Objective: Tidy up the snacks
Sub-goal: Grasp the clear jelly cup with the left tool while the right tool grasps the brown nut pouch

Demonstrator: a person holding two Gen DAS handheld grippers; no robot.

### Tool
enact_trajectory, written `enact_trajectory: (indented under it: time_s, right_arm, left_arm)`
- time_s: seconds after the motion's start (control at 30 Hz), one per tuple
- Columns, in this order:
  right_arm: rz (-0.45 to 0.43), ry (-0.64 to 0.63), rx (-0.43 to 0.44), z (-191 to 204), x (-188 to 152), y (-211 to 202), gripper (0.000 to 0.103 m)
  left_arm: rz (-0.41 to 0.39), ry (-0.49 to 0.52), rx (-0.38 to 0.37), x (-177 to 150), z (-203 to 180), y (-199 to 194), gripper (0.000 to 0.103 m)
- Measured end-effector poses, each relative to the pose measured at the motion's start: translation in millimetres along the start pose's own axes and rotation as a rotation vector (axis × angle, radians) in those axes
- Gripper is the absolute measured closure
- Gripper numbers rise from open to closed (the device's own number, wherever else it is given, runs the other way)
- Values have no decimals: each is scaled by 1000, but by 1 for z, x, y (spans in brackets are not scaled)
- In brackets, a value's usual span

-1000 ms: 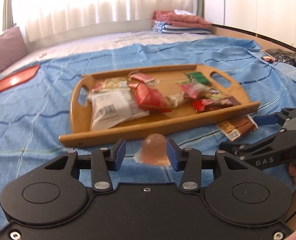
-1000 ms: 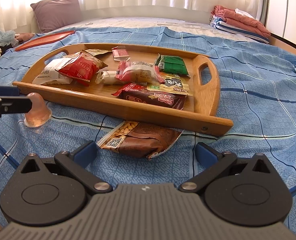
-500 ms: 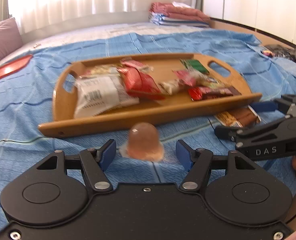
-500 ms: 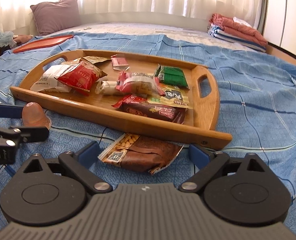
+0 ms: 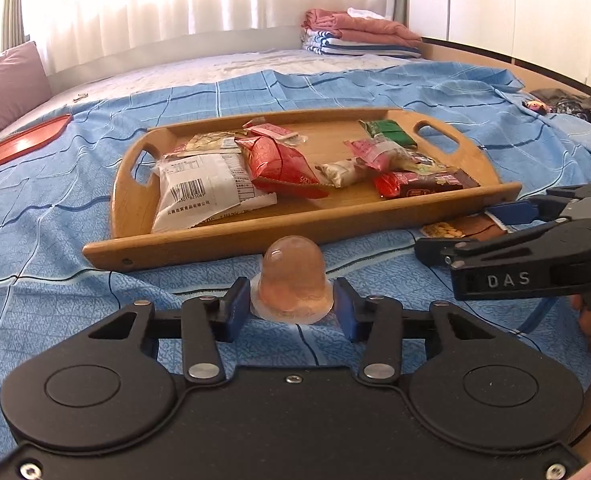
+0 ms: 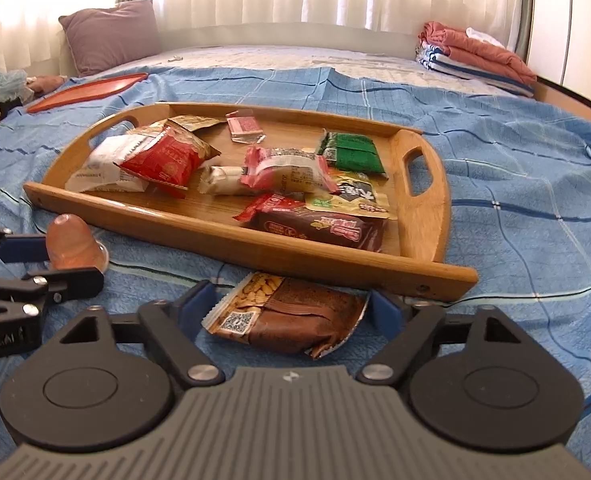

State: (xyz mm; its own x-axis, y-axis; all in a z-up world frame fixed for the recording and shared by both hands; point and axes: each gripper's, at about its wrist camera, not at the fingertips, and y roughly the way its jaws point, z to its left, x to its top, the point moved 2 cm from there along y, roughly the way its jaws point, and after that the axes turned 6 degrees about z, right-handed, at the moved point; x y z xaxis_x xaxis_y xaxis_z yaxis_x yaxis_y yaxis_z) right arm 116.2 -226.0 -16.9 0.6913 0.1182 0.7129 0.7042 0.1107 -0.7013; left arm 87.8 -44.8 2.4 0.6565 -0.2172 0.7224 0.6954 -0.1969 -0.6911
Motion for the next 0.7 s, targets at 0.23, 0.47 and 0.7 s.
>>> enact_trajectory:
  time_s: [0.23,0.47,0.7]
  right_arm:
    - [-14,-14,-4,2,-2,-8,28]
    - [-48,27,18,-1,-3,-25,30]
    - [-83,49,29,-4,4,-40,37]
  left_arm:
    - [-21,-13,9,4,4,-10,60]
    - [-46,-38,7,11,8,-20,60]
    - [-73,-57,3,23,11,-27,60]
